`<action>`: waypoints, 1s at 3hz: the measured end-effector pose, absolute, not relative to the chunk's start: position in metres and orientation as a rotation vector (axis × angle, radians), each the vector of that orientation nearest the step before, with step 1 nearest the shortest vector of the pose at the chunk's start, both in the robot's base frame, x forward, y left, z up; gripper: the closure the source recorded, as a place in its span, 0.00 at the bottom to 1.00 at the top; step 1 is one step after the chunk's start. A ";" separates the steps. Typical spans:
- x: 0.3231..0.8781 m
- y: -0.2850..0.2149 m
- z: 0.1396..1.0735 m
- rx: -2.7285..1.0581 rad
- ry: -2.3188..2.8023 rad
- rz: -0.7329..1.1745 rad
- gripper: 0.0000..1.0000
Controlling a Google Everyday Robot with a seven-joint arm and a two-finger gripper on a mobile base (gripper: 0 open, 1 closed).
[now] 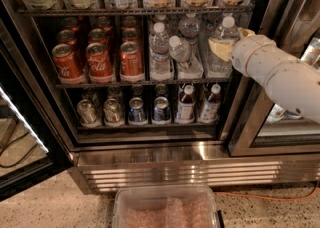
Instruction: Pick water bottle from middle shelf of fridge
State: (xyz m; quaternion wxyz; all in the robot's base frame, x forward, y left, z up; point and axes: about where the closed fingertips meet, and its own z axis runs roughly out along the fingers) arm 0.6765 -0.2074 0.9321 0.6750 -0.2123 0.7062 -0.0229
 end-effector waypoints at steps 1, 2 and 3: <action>0.655 -0.227 0.929 -0.384 1.561 -0.041 1.00; 0.606 -0.279 0.940 -0.332 1.504 -0.014 1.00; 0.606 -0.279 0.940 -0.332 1.504 -0.014 1.00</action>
Offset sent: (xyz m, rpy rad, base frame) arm -0.0916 -0.0522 0.0064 0.1572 -0.1301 -0.0303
